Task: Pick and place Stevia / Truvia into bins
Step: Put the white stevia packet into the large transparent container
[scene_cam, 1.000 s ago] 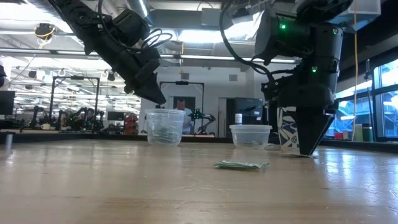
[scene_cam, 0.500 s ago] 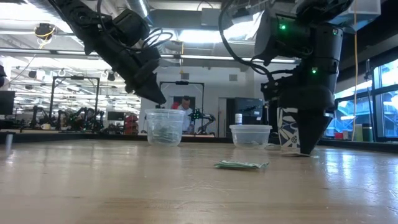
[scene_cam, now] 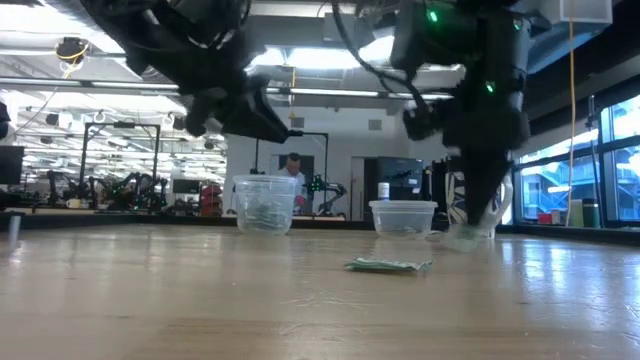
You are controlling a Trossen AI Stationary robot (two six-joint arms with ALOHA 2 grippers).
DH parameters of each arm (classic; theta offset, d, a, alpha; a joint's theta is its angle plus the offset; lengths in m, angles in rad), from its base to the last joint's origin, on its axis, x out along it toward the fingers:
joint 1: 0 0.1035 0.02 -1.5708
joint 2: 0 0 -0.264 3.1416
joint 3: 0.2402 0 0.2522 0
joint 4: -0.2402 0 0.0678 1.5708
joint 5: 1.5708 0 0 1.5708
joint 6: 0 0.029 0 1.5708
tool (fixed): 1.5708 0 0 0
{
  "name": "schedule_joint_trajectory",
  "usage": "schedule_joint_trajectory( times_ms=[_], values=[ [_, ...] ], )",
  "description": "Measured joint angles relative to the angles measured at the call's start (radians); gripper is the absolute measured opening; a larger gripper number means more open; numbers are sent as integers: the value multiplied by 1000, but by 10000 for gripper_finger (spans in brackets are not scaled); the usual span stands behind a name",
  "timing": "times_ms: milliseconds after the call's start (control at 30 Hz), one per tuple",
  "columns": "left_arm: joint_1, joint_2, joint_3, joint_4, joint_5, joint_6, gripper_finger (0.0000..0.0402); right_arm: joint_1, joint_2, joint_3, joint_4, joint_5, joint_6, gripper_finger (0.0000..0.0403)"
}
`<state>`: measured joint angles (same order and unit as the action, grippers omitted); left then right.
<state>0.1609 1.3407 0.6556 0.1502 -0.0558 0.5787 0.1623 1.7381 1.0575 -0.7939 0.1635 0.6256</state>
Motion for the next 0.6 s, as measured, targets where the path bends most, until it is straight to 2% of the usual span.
schedule_joint_trajectory(
  times_ms=[167,333,433,600],
  values=[
    [-117,0,0,4,6,273,86,0,-2,93,-10,1,-116,6],
    [-228,0,0,7,21,428,87,0,-3,185,-1,3,-224,6],
    [-288,0,0,18,-5,505,87,0,-4,230,46,3,-297,6],
    [-360,0,0,41,-116,602,87,0,-5,278,157,1,-400,7]
  ],
)
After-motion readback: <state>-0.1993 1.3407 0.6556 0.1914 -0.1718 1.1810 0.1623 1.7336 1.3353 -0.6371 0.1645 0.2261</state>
